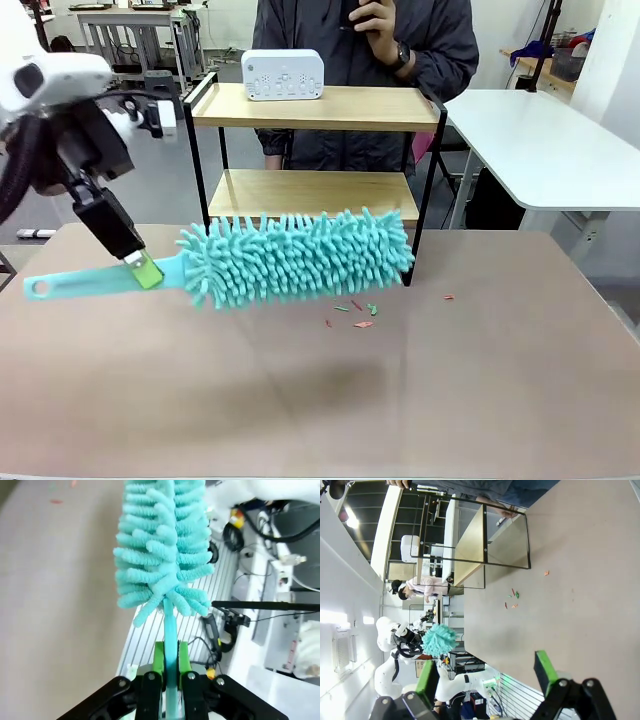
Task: Clean the shelf.
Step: Clean the remaining tier of the Shelf with the Duster once objects are removed, then hand the Duster back to the human.
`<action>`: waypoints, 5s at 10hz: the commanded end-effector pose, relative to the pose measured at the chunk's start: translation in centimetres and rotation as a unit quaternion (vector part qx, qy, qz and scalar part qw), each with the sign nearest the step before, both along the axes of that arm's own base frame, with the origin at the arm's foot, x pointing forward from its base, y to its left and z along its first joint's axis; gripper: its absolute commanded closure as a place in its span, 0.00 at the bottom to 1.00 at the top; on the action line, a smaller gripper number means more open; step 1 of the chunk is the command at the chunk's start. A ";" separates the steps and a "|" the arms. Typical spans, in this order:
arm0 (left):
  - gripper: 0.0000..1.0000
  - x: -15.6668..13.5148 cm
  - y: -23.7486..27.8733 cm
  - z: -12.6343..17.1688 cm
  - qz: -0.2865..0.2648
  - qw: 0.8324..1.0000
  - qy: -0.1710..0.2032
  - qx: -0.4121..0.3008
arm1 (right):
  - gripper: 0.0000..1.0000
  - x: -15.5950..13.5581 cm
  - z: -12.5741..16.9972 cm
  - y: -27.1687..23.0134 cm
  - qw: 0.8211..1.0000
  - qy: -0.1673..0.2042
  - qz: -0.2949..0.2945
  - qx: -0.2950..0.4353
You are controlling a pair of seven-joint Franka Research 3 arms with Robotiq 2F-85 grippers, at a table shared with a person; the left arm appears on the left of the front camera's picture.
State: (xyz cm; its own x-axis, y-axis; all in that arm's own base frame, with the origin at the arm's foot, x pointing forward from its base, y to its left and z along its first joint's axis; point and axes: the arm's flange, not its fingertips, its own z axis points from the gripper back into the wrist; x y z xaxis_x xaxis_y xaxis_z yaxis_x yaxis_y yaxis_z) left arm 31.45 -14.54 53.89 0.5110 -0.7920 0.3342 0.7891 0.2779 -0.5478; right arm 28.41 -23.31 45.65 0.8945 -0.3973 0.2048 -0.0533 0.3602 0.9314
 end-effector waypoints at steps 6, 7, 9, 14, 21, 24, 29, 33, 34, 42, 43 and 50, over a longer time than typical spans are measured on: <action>0.88 -8.0 17.2 7.0 0.207 0.918 -0.137 -0.309 | 0.00 0.1 0.0 0.0 1.000 -0.017 0.002 0.001; 0.88 -7.6 19.0 6.3 0.304 0.892 -0.116 -0.315 | 0.00 0.1 0.0 0.0 1.000 -0.017 0.002 0.001; 0.88 -5.0 22.4 4.2 0.471 0.837 0.002 -0.278 | 0.00 0.1 0.0 0.0 1.000 -0.017 0.002 0.001; 0.88 2.8 24.7 -3.3 0.566 0.810 0.050 -0.142 | 0.00 0.1 0.0 0.0 1.000 -0.017 0.002 0.001; 0.88 0.2 26.0 -2.2 0.539 0.823 0.034 -0.173 | 0.00 0.1 0.0 0.0 1.000 -0.017 0.002 0.001; 0.88 0.2 26.0 -2.2 0.539 0.823 0.034 -0.173 | 0.00 0.1 0.0 0.0 1.000 -0.017 0.002 0.001; 0.88 0.4 25.4 9.0 0.437 0.834 -0.063 -0.332 | 0.00 4.7 12.5 -0.9 0.986 -0.162 -0.017 -0.040; 0.88 -2.6 18.0 13.7 0.114 0.960 -0.005 -0.256 | 0.00 8.4 19.7 10.8 0.961 -0.247 0.119 -0.044; 0.88 -2.1 15.6 13.0 0.045 0.976 0.037 -0.209 | 0.00 7.3 19.7 13.2 0.957 -0.249 0.143 -0.042; 0.88 -0.8 5.3 9.3 -0.050 0.983 0.127 -0.125 | 0.00 8.2 19.7 22.6 0.916 -0.219 0.328 -0.075; 0.88 0.0 3.6 9.3 -0.080 0.981 0.139 -0.111 | 0.00 10.4 20.7 26.0 0.899 -0.212 0.376 -0.068; 0.88 3.3 -1.8 7.7 -0.143 0.970 0.185 -0.072 | 0.00 11.0 17.6 45.9 0.779 -0.126 0.609 -0.084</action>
